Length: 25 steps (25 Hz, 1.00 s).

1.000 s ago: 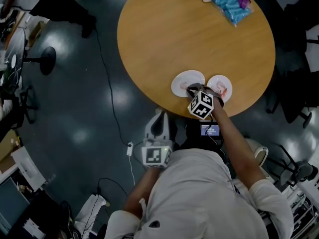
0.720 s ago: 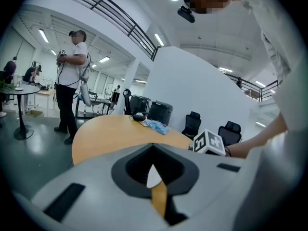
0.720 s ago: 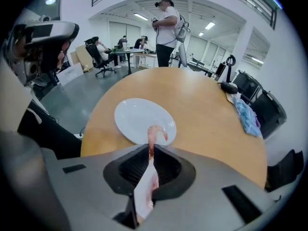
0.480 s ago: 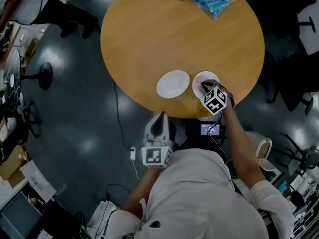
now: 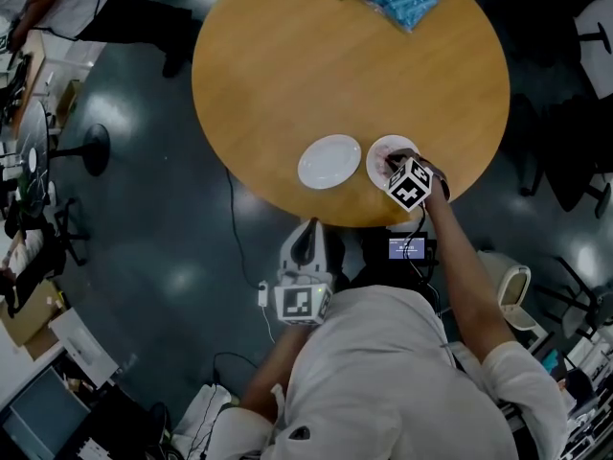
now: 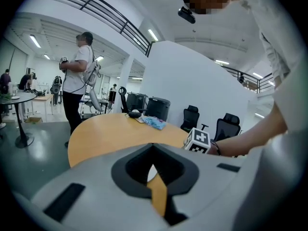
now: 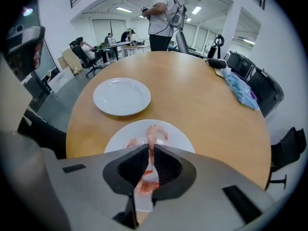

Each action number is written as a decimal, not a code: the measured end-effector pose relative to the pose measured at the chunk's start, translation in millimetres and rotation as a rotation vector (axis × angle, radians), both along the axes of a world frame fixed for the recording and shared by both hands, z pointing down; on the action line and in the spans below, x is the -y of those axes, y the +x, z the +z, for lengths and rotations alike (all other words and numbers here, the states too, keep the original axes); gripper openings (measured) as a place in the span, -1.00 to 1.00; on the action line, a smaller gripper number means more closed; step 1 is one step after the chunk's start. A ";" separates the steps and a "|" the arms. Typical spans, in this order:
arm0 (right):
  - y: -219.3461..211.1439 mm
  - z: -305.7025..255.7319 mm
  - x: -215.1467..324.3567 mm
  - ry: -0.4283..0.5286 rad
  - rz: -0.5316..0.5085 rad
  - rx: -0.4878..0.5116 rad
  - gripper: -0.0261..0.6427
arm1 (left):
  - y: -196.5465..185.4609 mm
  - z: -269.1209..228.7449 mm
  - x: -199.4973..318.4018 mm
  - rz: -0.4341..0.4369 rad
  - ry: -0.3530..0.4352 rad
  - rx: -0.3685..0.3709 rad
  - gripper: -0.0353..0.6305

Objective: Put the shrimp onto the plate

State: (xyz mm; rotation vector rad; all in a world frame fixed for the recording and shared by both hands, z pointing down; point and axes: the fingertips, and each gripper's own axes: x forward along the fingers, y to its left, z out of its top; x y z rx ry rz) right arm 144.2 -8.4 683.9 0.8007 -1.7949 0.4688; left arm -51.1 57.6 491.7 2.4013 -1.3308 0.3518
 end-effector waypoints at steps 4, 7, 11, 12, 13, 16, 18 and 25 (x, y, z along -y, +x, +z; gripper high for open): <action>1.8 -0.8 0.4 0.011 0.028 -0.001 -0.79 | -0.4 -1.5 -3.4 -0.003 0.008 -0.001 -0.87; 3.9 -6.4 -4.0 0.025 0.047 0.002 -0.79 | -1.7 -3.7 -4.9 -0.001 0.016 0.003 -0.87; 5.1 -18.6 -10.5 0.043 0.096 0.050 -0.79 | -0.7 -7.0 -4.0 0.011 0.030 0.001 -0.87; 6.3 -18.5 -12.4 0.039 0.108 0.057 -0.79 | 0.8 -8.3 -3.7 0.017 0.033 0.001 -0.87; 8.0 -17.8 -14.0 0.034 0.118 0.059 -0.79 | 2.4 -10.1 -3.3 0.024 0.040 0.001 -0.87; 14.2 -22.5 -15.8 0.044 0.144 0.057 -0.79 | 6.7 -18.6 -1.2 0.041 0.065 -0.002 -0.87; 16.0 -37.3 -16.6 0.080 0.172 0.084 -0.80 | 8.1 -26.2 1.9 0.047 0.084 -0.001 -0.87; 19.4 -147.9 -24.9 0.409 0.343 0.344 -0.80 | 22.1 -49.5 18.7 0.078 0.153 -0.016 -0.87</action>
